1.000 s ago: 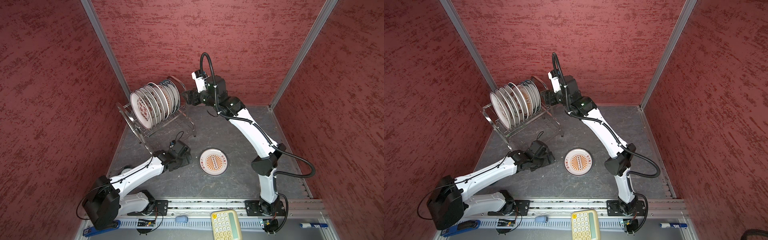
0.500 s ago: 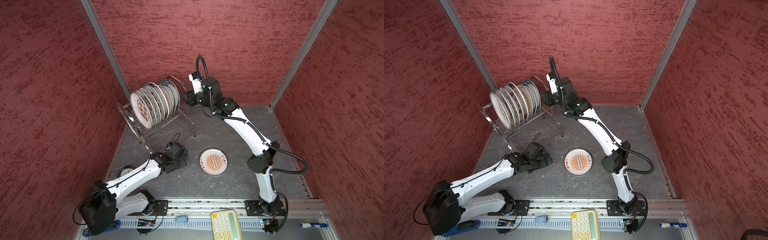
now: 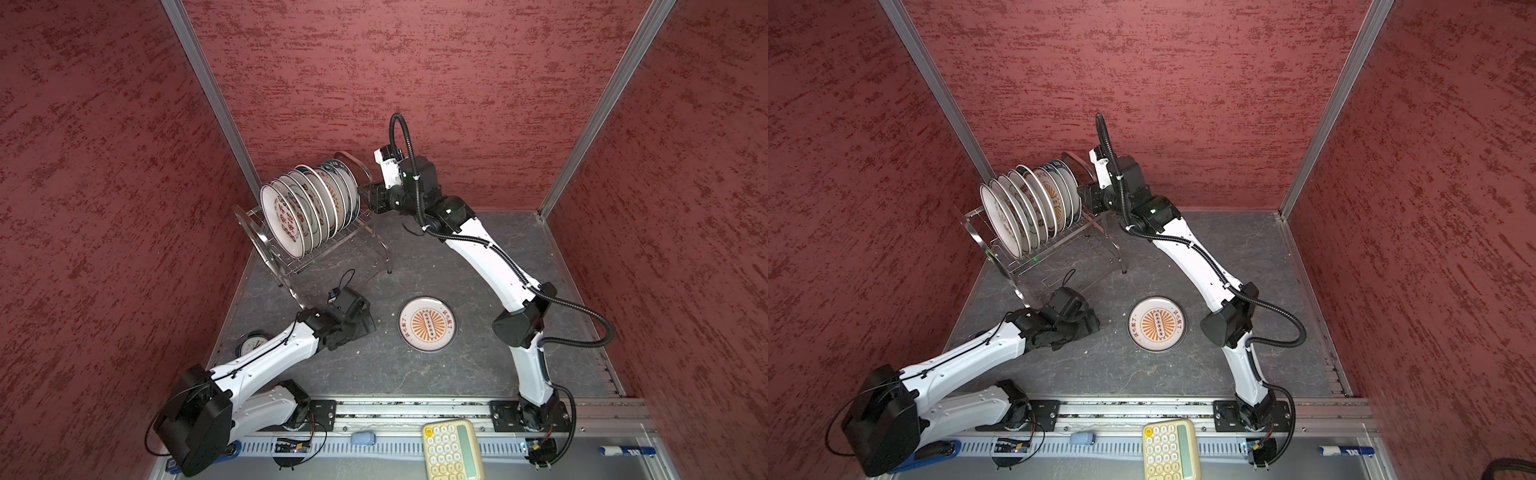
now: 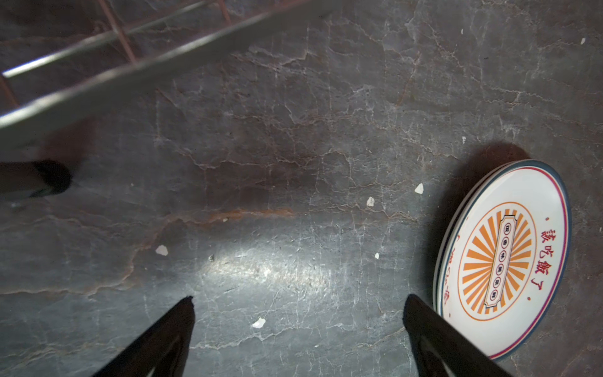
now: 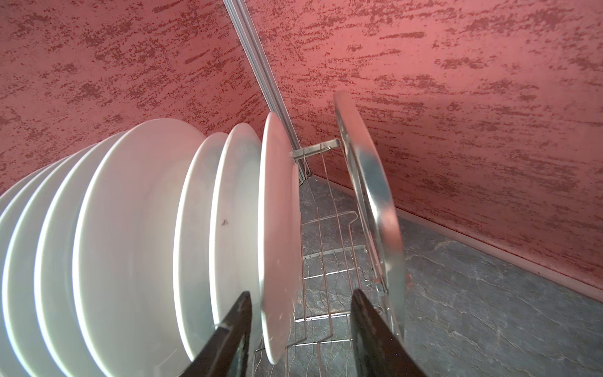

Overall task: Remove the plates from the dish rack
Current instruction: 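Reach the right gripper toward the outermost plate in the rack, then close the right gripper on the rim of the green-rimmed rack plate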

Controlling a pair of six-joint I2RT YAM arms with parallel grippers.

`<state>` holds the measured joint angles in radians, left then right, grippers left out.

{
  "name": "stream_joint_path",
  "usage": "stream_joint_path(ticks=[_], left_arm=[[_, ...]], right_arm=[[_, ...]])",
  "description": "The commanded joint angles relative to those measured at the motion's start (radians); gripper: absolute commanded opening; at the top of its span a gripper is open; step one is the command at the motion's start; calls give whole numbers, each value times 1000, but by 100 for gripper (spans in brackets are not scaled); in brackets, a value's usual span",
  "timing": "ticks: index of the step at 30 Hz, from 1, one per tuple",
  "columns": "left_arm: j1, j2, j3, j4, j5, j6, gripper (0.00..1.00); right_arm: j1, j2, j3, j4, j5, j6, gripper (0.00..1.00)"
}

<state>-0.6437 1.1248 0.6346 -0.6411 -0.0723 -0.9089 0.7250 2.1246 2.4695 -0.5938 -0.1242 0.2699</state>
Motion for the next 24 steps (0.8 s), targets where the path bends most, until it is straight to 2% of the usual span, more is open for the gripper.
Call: stream_joint_path(ticks=[1,24], left_arm=[[9,-10,-6,21,9,5,99],[22,-1,-21,65,11,0,100]], right_arm=[[10,27,37,33,-17,10,47],[54,113,82,69,27,60,27]])
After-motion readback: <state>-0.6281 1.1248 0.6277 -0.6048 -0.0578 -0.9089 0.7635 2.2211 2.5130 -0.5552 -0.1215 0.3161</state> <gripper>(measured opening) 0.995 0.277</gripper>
